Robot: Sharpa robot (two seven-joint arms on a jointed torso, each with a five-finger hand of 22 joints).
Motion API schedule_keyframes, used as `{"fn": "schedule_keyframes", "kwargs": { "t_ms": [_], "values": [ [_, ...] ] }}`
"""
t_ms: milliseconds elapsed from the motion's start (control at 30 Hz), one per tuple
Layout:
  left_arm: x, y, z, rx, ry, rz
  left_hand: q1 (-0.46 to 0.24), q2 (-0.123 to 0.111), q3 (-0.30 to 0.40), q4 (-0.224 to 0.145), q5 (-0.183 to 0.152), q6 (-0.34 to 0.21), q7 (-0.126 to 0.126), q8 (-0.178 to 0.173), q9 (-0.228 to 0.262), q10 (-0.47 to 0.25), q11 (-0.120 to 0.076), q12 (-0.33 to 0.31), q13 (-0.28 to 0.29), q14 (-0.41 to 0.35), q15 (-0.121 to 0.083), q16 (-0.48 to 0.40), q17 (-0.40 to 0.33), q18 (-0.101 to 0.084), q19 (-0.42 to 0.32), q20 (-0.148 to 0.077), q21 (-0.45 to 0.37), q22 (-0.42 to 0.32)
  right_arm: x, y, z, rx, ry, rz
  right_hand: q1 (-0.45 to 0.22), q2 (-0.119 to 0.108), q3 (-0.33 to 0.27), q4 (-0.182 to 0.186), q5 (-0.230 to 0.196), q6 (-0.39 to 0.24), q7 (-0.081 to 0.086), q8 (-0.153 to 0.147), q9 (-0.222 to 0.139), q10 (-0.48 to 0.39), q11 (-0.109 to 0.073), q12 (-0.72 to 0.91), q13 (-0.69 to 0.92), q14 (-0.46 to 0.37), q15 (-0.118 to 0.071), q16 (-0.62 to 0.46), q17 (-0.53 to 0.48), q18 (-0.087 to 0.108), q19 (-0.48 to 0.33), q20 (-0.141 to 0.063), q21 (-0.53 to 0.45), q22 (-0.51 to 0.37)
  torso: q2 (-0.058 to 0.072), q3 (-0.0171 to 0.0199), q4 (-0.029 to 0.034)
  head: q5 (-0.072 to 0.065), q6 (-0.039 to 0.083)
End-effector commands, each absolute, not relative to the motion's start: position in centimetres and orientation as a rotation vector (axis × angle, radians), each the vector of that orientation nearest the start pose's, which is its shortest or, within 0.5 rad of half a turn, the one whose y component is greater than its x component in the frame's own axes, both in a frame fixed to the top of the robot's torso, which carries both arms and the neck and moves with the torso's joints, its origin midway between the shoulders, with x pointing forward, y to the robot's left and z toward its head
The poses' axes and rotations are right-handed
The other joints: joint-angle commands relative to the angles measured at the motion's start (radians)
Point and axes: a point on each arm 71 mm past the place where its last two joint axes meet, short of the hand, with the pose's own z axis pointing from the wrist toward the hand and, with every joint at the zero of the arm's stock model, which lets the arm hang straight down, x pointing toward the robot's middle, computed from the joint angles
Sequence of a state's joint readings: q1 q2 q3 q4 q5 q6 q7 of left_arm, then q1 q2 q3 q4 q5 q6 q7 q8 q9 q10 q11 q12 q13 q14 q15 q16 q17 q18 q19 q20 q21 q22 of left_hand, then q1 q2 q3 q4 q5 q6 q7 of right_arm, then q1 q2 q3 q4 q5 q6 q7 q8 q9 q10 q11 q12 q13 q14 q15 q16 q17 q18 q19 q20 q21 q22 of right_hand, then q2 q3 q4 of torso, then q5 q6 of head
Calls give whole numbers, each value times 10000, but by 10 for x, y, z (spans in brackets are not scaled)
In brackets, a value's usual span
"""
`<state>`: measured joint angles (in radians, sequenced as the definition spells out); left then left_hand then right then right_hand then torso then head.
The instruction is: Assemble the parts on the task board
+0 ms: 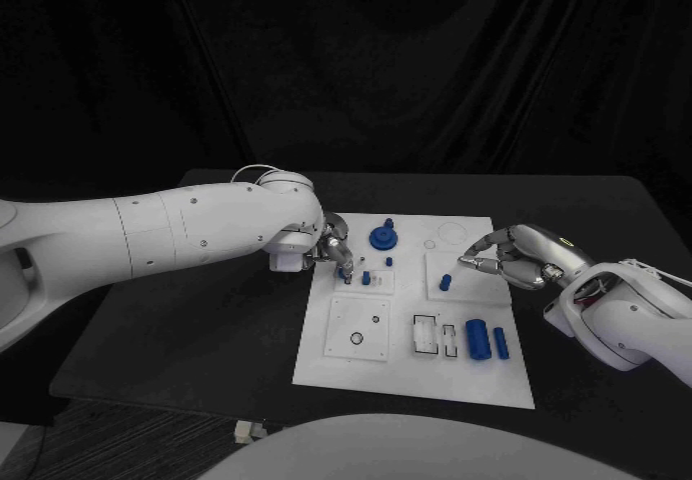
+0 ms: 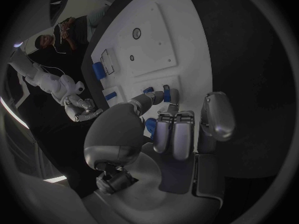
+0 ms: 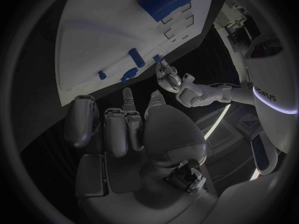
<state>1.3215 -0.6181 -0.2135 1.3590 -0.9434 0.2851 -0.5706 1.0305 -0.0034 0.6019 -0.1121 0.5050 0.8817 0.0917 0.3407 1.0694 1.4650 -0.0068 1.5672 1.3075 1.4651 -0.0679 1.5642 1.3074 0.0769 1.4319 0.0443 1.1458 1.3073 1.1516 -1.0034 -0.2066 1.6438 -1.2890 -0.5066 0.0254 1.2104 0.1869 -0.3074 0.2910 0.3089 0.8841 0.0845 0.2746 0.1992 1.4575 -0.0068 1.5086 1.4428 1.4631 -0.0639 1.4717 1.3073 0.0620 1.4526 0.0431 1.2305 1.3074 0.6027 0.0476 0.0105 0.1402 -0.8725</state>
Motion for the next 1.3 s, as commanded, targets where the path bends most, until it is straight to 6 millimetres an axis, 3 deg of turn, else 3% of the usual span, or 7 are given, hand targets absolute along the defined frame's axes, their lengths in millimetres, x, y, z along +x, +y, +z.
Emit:
{"fn": "schedule_keyframes", "kwargs": {
  "t_ms": [33,567,800,967,1300],
  "values": [
    [490,157,-244,-355,25525,-3235,318,274,607,-641,34,87,-141,15,10,1058,-4,36,2633,1032,13,-3,2586,25,37,-13,21,1583,423,-245,-243,82,17185,7427,95,-16,-3,-10,27,45,22,-27,-11,673,-9,-35,345,703,-58,-69,1218,91,-81,-17,-50,1696,2,-2,-11,1,-2],
    [488,157,-248,96,25784,-2982,232,267,528,-594,-220,70,-146,-26,-7,1058,-3,36,2633,1016,17,-48,2554,36,18,-13,-65,1559,423,-244,-243,83,17191,7433,97,-16,-3,-11,27,47,21,-26,-11,673,-8,-36,345,702,-58,-70,1216,90,-81,-17,-49,1697,-1,2,-6,21,-2],
    [488,157,-248,50,25752,-2993,172,291,460,-543,-451,70,-160,-45,-11,1058,-10,36,2633,1012,17,-60,2547,42,8,-10,-113,1546,423,-244,-243,79,17185,7446,108,-19,-3,-17,29,51,21,-26,-10,669,-7,-41,337,700,-57,-78,1206,91,-83,-16,-54,1695,15,-4,1,7,-2],
    [489,157,-249,-22,25723,-2982,135,320,333,-486,-857,39,-178,-71,-1,1058,-17,36,2633,1008,15,-72,2538,46,5,-8,-162,1534,423,-244,-243,85,17180,7440,108,-19,-3,-17,29,51,21,-26,-10,669,-7,-41,337,700,-57,-78,1206,91,-83,-16,-54,1695,10,-3,3,-19,-2],
    [490,157,-251,-123,25682,-2982,94,350,203,-397,-1178,-9,-198,-104,-1,1058,-29,36,2633,1006,14,-78,2534,47,8,-4,-195,1527,423,-244,-243,84,17182,7436,108,-19,-3,-17,29,51,21,-26,-10,669,-7,-41,337,700,-57,-78,1206,91,-83,-16,-54,1695,1,-1,-10,-4,-2]
  ]
}}
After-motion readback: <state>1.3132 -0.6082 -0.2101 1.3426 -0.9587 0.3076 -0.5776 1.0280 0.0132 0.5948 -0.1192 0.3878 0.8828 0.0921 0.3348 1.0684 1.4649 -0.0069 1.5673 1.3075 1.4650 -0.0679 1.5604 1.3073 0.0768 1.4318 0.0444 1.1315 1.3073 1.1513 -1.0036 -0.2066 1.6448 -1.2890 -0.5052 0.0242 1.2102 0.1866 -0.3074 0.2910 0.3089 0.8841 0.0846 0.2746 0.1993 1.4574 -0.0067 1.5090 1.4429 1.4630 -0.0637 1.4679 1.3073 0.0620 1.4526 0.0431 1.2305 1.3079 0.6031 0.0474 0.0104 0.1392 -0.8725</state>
